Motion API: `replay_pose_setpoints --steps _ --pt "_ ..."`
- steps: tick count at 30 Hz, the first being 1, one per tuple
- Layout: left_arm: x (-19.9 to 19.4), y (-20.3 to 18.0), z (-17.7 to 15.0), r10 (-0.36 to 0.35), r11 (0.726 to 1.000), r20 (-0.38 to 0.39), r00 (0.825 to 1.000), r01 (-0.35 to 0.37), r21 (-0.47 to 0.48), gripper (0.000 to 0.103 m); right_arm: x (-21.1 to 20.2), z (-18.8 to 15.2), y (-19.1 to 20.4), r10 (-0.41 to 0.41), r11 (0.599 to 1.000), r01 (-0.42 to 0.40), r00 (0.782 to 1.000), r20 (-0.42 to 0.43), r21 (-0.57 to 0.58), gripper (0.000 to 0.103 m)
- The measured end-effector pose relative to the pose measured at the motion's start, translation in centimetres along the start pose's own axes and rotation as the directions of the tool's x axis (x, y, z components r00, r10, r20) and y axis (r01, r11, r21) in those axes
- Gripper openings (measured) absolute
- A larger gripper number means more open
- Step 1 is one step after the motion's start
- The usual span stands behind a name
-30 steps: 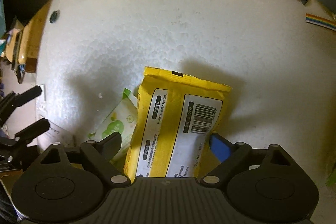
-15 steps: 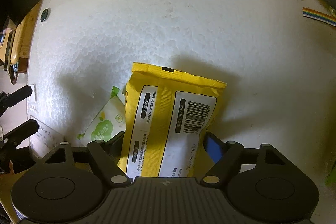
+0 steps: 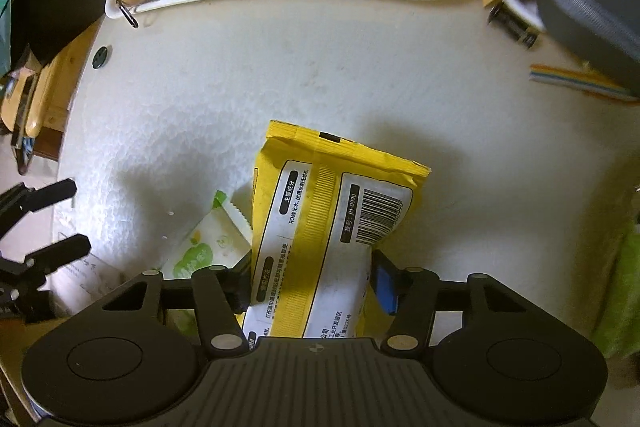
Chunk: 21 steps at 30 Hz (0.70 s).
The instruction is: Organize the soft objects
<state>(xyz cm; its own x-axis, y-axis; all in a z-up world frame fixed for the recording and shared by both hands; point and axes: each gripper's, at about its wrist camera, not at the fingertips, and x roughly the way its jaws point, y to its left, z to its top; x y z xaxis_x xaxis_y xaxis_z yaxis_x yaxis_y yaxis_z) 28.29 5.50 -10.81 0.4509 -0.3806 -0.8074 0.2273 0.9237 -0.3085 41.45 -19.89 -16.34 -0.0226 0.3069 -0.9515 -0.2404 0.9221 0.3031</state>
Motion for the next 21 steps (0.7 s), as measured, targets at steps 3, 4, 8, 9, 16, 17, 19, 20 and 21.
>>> replay_pose_setpoints --steps 3,4,8,9,16,17,19,20,21 --pt "0.0 -0.1 -0.1 0.003 1.000 -0.001 1.000 -0.003 0.002 0.083 -0.4 -0.2 0.2 -0.120 0.991 0.121 0.993 0.018 -0.049 0.061" --pt "0.0 -0.1 -0.1 0.004 1.000 -0.001 1.000 -0.004 0.003 0.083 -0.3 -0.2 0.0 -0.166 0.984 0.167 0.986 0.020 -0.059 0.061" --pt "0.1 -0.1 -0.1 0.000 1.000 -0.001 1.000 0.000 0.006 0.083 0.8 0.1 -1.8 -0.231 0.973 0.230 0.973 -0.011 -0.032 0.071" --pt "0.1 -0.1 -0.1 0.000 1.000 -0.003 1.000 0.000 0.007 0.083 1.0 0.1 -2.2 -0.223 0.975 0.222 0.975 -0.020 -0.026 0.077" --pt "0.2 -0.2 -0.1 0.006 1.000 -0.005 1.000 -0.006 0.017 0.083 2.7 0.3 -3.3 -0.195 0.980 0.194 0.979 -0.049 -0.041 0.090" --pt "0.2 -0.2 -0.2 0.007 1.000 -0.005 1.000 -0.007 0.018 0.083 3.0 0.2 -3.6 -0.205 0.978 0.202 0.977 -0.060 -0.048 0.090" --pt "0.1 -0.1 -0.2 0.007 1.000 -0.005 1.000 -0.007 0.020 0.083 3.3 0.2 -4.1 -0.201 0.979 0.198 0.977 -0.073 -0.044 0.091" --pt "0.1 -0.1 -0.2 0.007 1.000 -0.004 1.000 -0.007 0.020 0.083 3.0 0.2 -4.6 -0.185 0.983 0.183 0.980 -0.074 -0.030 0.091" --pt "0.1 -0.1 -0.1 0.005 1.000 -0.003 1.000 -0.005 0.020 0.083 2.5 0.2 -4.8 -0.176 0.984 0.175 0.983 -0.062 -0.021 0.091"
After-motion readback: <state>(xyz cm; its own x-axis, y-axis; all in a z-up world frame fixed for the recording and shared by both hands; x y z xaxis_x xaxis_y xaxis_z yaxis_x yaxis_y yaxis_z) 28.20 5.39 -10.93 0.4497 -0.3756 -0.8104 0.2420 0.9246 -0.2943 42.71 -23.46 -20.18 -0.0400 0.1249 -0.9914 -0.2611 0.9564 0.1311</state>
